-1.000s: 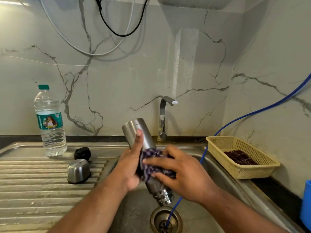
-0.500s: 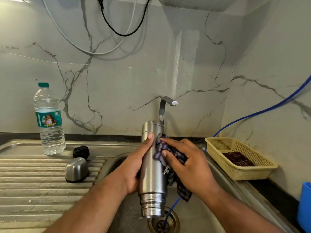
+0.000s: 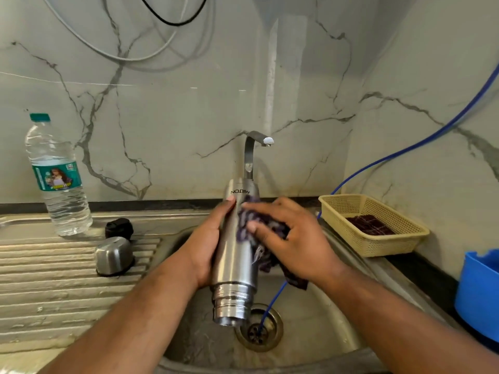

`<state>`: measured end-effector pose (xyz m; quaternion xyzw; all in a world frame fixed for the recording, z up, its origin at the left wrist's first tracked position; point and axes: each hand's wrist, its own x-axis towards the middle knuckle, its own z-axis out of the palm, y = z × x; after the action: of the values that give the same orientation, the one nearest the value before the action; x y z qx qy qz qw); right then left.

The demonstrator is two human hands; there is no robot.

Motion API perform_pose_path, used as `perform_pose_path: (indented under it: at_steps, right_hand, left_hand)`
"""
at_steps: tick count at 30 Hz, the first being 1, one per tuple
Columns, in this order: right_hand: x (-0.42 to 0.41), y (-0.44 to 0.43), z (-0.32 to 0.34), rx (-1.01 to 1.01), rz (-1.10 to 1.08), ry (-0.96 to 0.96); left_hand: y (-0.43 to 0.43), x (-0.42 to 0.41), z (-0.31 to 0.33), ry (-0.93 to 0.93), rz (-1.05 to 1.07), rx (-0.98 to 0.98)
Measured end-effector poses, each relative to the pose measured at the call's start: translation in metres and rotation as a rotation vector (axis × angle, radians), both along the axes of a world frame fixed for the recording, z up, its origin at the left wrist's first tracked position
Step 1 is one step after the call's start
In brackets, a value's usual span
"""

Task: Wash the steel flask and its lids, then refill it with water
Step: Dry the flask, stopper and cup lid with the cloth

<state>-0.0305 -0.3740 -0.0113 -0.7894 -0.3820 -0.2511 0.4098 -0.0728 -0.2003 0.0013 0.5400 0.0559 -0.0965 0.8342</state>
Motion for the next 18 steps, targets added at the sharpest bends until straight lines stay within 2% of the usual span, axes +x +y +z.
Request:
perform_pose_path:
  at_steps: [3, 4, 6, 9, 11, 13, 15, 16, 18]
  right_hand:
    - [-0.014, 0.006, 0.002, -0.277, 0.229, -0.089]
    - [-0.012, 0.005, 0.002, -0.315, 0.263, -0.073]
    - [-0.003, 0.0, 0.0, -0.233, 0.193, -0.003]
    - [0.007, -0.004, -0.004, -0.02, -0.036, 0.029]
    - [0.0, 0.0, -0.002, 0.002, 0.005, -0.005]
    - [-0.014, 0.006, 0.002, -0.159, 0.111, -0.135]
    - [-0.024, 0.01, 0.003, -0.365, 0.215, -0.207]
    - [-0.024, 0.012, 0.002, -0.414, 0.252, -0.183]
    - [-0.019, 0.011, 0.0, -0.391, 0.302, -0.085]
  left_hand:
    - [0.015, 0.004, -0.006, 0.03, 0.034, -0.008]
    - [0.019, 0.004, -0.007, 0.035, 0.062, 0.003]
    - [0.018, 0.004, -0.005, 0.012, 0.076, 0.018]
    - [0.004, 0.002, 0.0, -0.057, 0.091, 0.064]
    - [0.001, 0.001, 0.002, -0.095, 0.106, 0.038]
    - [0.008, 0.001, 0.002, -0.064, 0.153, 0.005]
    - [0.02, 0.004, 0.0, -0.011, 0.315, 0.009]
    - [0.025, 0.006, -0.001, 0.007, 0.409, 0.005]
    - [0.028, 0.008, -0.002, 0.03, 0.503, -0.086]
